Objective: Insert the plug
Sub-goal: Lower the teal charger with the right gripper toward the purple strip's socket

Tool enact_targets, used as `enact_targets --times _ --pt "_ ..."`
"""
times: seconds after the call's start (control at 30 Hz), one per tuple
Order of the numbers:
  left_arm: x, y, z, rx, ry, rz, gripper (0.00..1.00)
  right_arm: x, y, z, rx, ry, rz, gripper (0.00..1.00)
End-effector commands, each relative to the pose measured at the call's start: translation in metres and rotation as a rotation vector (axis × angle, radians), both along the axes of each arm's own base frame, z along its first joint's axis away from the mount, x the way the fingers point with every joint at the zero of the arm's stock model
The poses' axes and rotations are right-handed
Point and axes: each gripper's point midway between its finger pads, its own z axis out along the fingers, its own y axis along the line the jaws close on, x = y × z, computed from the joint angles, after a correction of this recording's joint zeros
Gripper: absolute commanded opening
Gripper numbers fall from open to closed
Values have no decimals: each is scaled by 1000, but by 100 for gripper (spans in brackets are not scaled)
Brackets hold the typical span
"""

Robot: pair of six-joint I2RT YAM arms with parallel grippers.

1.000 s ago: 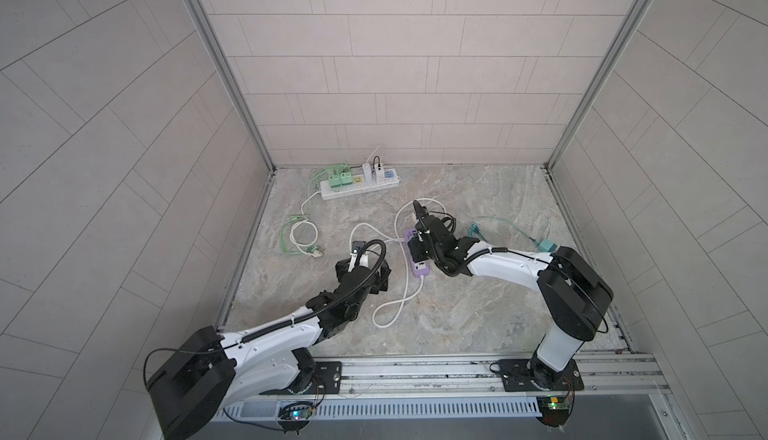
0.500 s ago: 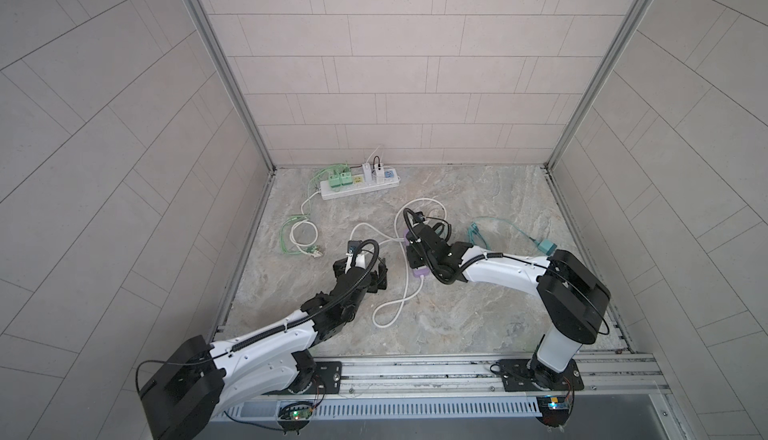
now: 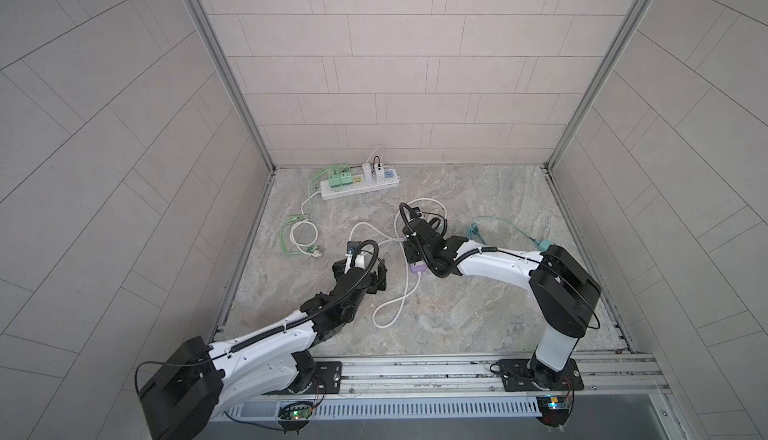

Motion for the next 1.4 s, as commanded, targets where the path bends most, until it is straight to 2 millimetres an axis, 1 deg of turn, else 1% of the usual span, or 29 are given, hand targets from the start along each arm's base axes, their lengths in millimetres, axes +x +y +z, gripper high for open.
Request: enact_targets --times 0.0,0.17,0.4,0.5,0.67,0.9,1.1,1.23,1.37 --pt "-3 5 -3 7 2 10 100 3 -4 12 18 -40 -9 0" --pt "-3 7 -4 8 -1 16 100 4 -2 24 43 -82 12 0" --pt "-3 7 -4 10 -3 14 100 6 -2 21 44 -86 2 0" --pt "-3 7 -3 12 -6 14 100 9 0 23 54 -102 2 0" --pt "-3 7 -1 15 -9 12 100 16 -1 18 38 -106 -10 0" --pt "-3 8 0 19 -12 12 100 18 -2 4 34 -78 -16 0" --pt "-3 7 1 15 -14 9 100 15 4 -9 50 -42 -4 0" --pt "-3 7 1 14 -14 8 100 13 1 -18 47 -18 -19 0" --pt "-3 8 2 13 -17 10 100 7 -4 -17 36 2 -31 0"
